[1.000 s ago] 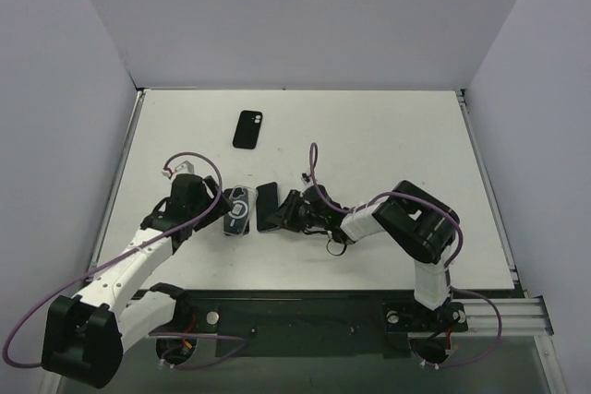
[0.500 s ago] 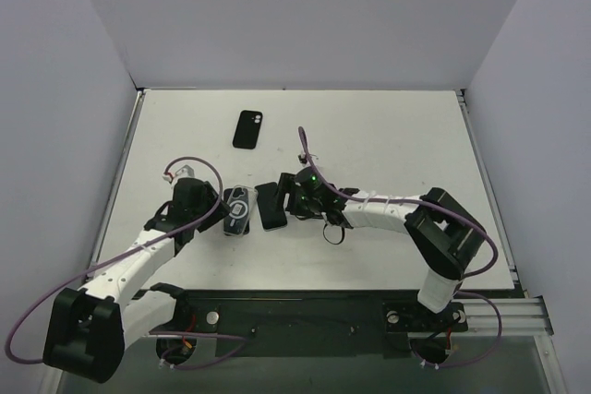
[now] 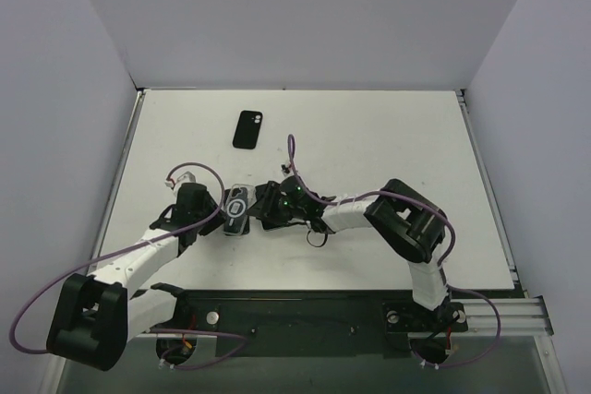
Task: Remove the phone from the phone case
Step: Pick up the phone case from the center of the board.
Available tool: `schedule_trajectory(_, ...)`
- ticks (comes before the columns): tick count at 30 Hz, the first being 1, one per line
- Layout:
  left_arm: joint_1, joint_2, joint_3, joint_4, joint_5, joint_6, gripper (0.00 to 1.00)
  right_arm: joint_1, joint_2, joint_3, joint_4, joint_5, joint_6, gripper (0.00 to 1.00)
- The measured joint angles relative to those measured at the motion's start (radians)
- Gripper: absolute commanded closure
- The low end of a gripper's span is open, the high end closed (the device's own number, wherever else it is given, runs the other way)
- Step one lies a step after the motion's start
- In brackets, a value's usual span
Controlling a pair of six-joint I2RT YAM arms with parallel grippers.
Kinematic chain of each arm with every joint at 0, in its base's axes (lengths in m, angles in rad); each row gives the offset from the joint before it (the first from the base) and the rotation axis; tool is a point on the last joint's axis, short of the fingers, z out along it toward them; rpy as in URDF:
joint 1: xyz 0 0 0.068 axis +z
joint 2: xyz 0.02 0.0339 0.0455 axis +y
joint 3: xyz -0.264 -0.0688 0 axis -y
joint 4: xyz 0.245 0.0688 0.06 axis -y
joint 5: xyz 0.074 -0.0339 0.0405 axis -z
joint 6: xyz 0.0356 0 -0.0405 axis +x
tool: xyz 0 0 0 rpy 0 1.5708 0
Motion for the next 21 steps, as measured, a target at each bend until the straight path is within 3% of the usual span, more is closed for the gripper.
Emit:
schedule_trajectory(14, 0.003, 0.015, -0.025, 0.035, -0.021, -0.017, 0.58, -0.006, 0.092, 0.033, 0.142, -0.013, 0.076, 0.62)
schedule_trajectory(21, 0.006, 0.015, -0.03, 0.048, -0.021, -0.018, 0.58, -0.013, 0.092, 0.068, 0.139, -0.013, 0.066, 0.68)
